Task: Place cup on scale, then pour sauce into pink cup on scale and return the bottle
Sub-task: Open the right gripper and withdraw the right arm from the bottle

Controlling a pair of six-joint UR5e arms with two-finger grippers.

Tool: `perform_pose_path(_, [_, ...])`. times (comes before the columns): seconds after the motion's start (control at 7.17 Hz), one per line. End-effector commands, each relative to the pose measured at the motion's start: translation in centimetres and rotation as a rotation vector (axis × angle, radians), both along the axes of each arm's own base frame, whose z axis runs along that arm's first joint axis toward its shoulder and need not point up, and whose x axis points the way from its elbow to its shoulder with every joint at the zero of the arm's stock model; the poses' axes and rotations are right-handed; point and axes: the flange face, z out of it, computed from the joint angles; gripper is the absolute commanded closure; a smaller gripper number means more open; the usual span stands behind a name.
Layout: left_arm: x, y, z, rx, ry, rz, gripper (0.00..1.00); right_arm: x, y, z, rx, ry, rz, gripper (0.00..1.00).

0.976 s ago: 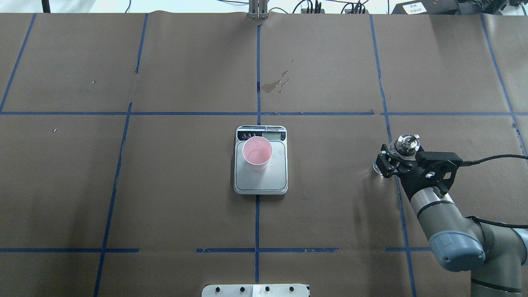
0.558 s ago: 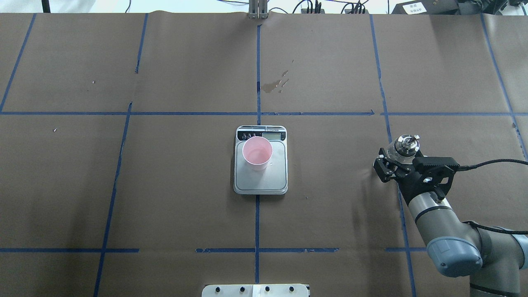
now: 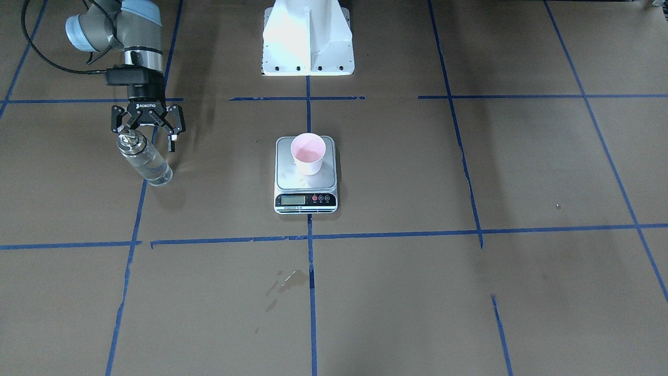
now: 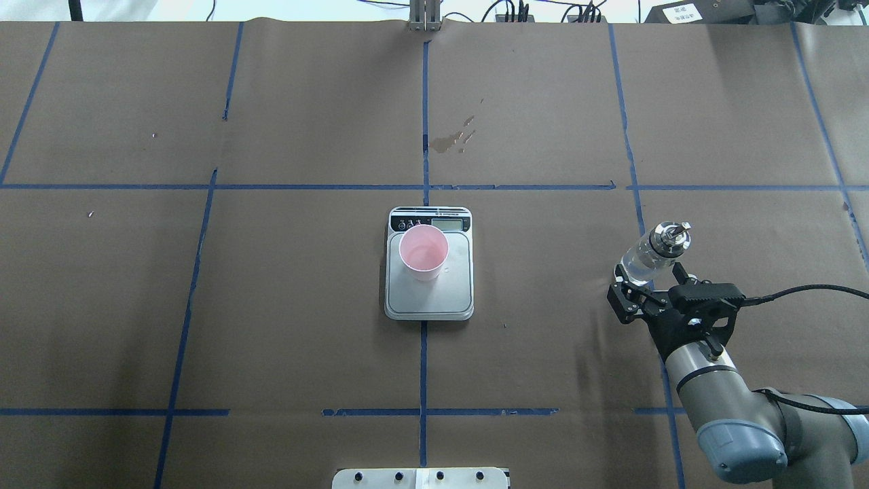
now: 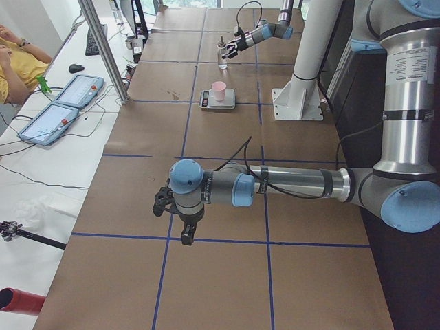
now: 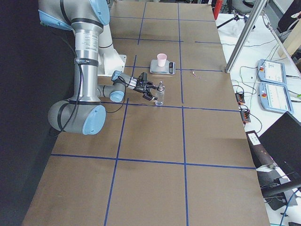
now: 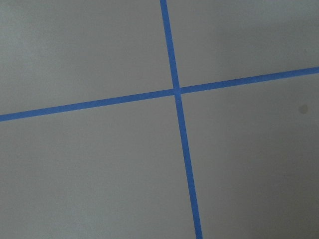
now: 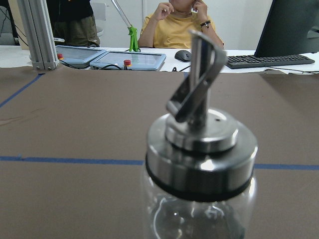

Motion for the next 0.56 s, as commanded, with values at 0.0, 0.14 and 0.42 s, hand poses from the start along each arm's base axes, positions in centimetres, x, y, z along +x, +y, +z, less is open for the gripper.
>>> perform_pose_path(0.0, [-0.1, 0.0, 0.1, -0.002, 0.0, -0.001, 0.0, -0.8, 1.6, 0.4, 0.005, -0.008, -0.015, 0.0])
perform_pose_path(0.14, [0.0, 0.0, 0.1, -0.002, 0.0, 0.0, 0.0, -0.3, 2.4, 1.3, 0.011, 0.013, -0.026, 0.0])
perform_pose_path(0.42, [0.0, 0.0, 0.1, -0.002, 0.0, 0.0, 0.0, 3.5, 3.4, 2.1, -0.042, 0.029, -0.096, 0.0])
